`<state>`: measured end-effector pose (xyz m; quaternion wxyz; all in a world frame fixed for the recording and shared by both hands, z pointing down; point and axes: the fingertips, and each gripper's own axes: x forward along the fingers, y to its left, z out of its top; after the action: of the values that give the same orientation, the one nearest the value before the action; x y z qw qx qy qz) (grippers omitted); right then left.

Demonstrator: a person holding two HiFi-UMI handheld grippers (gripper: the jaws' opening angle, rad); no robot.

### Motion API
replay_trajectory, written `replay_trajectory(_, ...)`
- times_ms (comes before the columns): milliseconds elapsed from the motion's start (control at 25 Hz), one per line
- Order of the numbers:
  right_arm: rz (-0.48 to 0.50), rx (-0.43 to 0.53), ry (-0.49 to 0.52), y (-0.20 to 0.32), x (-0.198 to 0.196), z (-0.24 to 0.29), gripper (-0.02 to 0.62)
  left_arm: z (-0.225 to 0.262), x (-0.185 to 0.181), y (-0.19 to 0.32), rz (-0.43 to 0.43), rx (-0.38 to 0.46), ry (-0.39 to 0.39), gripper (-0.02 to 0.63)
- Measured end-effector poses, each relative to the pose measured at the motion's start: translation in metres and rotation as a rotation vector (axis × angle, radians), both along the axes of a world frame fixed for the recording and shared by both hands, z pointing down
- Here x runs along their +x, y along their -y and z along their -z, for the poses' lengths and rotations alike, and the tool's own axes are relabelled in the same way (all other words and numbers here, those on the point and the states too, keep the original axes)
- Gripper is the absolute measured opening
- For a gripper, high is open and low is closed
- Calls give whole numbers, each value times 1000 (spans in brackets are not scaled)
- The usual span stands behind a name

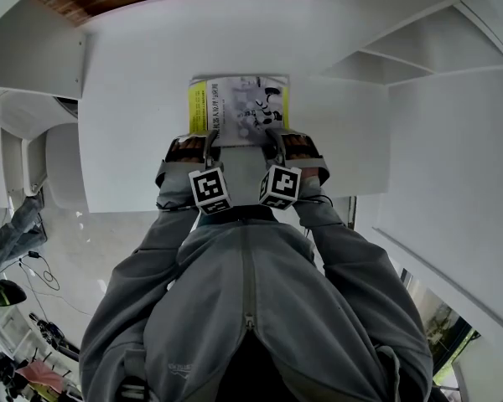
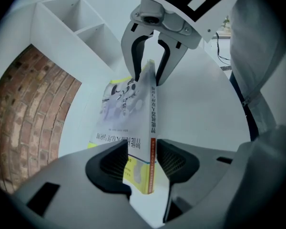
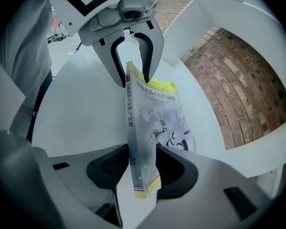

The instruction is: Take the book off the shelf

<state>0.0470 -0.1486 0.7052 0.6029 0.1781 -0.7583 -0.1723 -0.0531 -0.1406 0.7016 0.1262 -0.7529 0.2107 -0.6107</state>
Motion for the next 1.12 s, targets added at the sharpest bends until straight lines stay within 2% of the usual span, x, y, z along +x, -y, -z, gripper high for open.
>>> replay_trajectory(240, -9, -27, 17, -12, 3, -4, 196, -1, -3, -7, 21, -4, 0, 204)
replay_trajectory(600, -37, 18, 38, -12, 3, 14, 196, 21, -6, -2, 52, 54, -23, 198)
replay_trajectory(720, -48, 28, 44, -12, 2, 25, 195, 38, -4, 3, 73, 86, -69, 92)
replay_trajectory(840, -54, 48, 49, -8, 3, 34, 195, 53, 1, 10, 87, 117, -112, 33)
replay_trajectory(920, -68, 80, 64, -3, 3, 46, 195, 65, 6, 15, 98, 141, -147, 10)
replay_trajectory(1120, -74, 160, 95, 12, 2, 77, 181, 103, 14, 30, 161, 184, -276, 8)
